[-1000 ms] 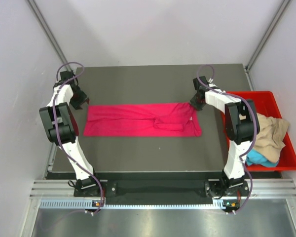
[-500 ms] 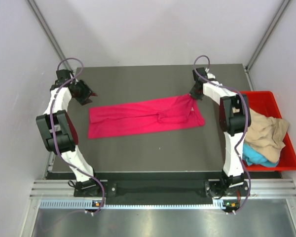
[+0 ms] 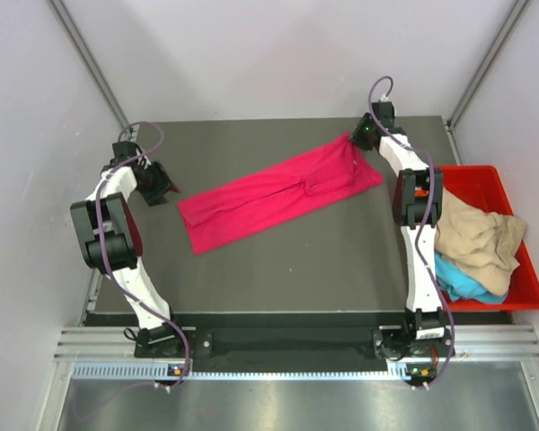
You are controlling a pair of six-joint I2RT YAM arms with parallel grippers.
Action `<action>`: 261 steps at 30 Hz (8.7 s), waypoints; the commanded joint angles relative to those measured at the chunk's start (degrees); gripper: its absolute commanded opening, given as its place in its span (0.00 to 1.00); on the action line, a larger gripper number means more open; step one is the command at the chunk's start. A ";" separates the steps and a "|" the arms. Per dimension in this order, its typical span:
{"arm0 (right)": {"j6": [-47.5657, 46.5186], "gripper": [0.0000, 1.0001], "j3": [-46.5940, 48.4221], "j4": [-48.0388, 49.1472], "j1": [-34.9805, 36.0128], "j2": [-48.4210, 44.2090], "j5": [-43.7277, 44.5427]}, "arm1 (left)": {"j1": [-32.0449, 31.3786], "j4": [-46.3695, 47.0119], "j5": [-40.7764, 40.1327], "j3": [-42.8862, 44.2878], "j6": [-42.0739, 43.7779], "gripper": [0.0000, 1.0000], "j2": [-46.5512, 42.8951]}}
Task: Fold and stack the t-shirts
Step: Fold the tshirt
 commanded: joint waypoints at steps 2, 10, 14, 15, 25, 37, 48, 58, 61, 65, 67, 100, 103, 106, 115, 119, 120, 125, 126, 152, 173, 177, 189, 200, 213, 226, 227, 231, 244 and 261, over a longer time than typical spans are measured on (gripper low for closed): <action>-2.87 0.39 -3.41 4.65 0.10 -9.59 -4.48 | 0.03 1.71 1.19 0.39 5.65 0.58 1.62; -0.59 0.54 -19.60 -2.37 -0.07 -26.85 -0.88 | 0.03 0.75 1.89 1.01 4.34 0.56 5.92; 0.81 0.53 -26.95 -7.55 0.10 -33.26 -0.18 | 0.03 1.46 1.38 0.48 3.72 0.45 7.59; 1.25 0.53 -28.73 -7.91 0.10 -34.50 0.78 | 0.12 0.67 0.33 0.65 3.80 0.38 7.77; 3.10 0.50 -48.24 -2.91 0.63 -46.98 0.79 | 0.03 2.86 0.50 -0.13 2.40 0.14 7.86; 5.90 0.51 -56.34 -2.64 1.86 -49.37 7.02 | 0.12 0.94 -5.02 1.09 0.03 0.00 7.95; 7.94 0.46 -54.50 4.22 1.86 -41.73 14.24 | 1.43 0.14 -10.22 -0.66 -1.20 0.00 5.05; 7.67 0.39 -51.07 1.84 1.95 -33.81 18.01 | 1.43 3.30 -1.18 -3.91 0.81 0.37 -0.31; 7.50 0.34 -50.81 1.67 1.95 -33.28 20.04 | 1.43 6.11 4.62 -6.55 2.40 0.47 -1.37; 6.53 0.15 -49.23 0.79 1.95 -31.88 20.48 | 1.35 7.17 6.65 -7.87 3.36 0.49 -0.84; 5.83 0.11 -48.35 0.87 1.95 -31.35 20.57 | 1.43 7.08 6.56 -8.05 3.89 0.50 -0.40; 1.17 0.14 -4.06 -9.22 -4.47 -5.68 12.93 | -1.20 -0.91 0.93 -8.40 -1.21 0.43 -10.69; 0.99 0.27 -6.58 -10.29 -4.47 -9.62 11.69 | -1.73 0.65 0.32 -7.61 -1.81 0.42 -10.77; 4.04 0.37 -17.46 -9.58 -3.77 -22.24 12.83 | -1.99 1.89 1.20 -5.60 -3.05 0.43 -11.47; 23.27 0.42 -48.14 -9.41 10.70 -49.15 13.97 | -3.22 2.59 2.25 -1.02 -5.59 0.44 -8.23; 31.65 0.40 -57.64 -3.26 23.02 -53.83 16.17 | -3.13 3.75 3.40 0.30 -5.86 0.44 -5.07; 34.19 0.40 -57.92 -2.56 27.83 -53.76 16.96 | -3.14 2.44 3.49 1.43 -5.60 0.44 -3.58; 39.30 0.40 -54.77 -2.29 39.20 -48.41 19.16 | -3.05 2.60 5.24 1.01 -5.34 0.44 -1.98; 40.01 0.40 -54.24 -2.72 40.52 -47.35 19.25 | -3.13 2.86 5.42 0.66 -5.34 0.44 -1.98; 54.69 0.36 -40.79 -5.88 58.90 -26.96 21.62 | -1.12 2.51 7.53 1.53 -4.90 0.44 0.30; 49.60 0.00 -43.06 -6.33 58.81 -28.09 25.75 | -1.03 1.72 8.23 1.62 -4.46 0.44 0.65; 46.53 0.00 -45.00 -7.91 58.99 -30.64 25.67 | -1.03 2.33 8.23 0.83 -4.46 0.44 -0.14; 44.23 0.17 -56.97 1.23 59.87 -39.70 25.05 | -1.03 1.28 7.00 1.71 -3.84 0.43 1.09; 54.78 0.40 -44.85 -2.11 59.52 -30.39 25.23 | -1.03 1.45 6.56 2.68 -5.95 0.44 -0.66; 64.28 0.33 -35.95 -11.95 60.22 -21.59 25.84 | -0.24 1.63 6.38 1.62 -4.81 0.43 -0.75; 54.26 0.00 -50.68 -10.29 61.10 -33.43 27.25 | -0.85 1.45 9.38 -0.83 -3.67 0.43 -3.82; 53.21 0.00 -52.98 -10.29 61.19 -35.02 27.25 | -1.55 1.46 9.20 -1.62 -3.49 0.43 -4.70; 47.94 0.00 -65.19 -11.34 61.45 -43.81 27.42 | -4.36 2.33 11.13 -8.46 -3.23 0.43 -11.20; 53.64 0.00 -97.80 -13.63 72.17 -73.07 23.39 | -27.03 0.48 6.03 -27.28 -1.99 0.45 -25.61; 42.84 0.35 -98.88 -22.06 69.99 -94.62 24.97 | -42.59 9.98 8.94 -42.06 -13.15 0.49 -35.82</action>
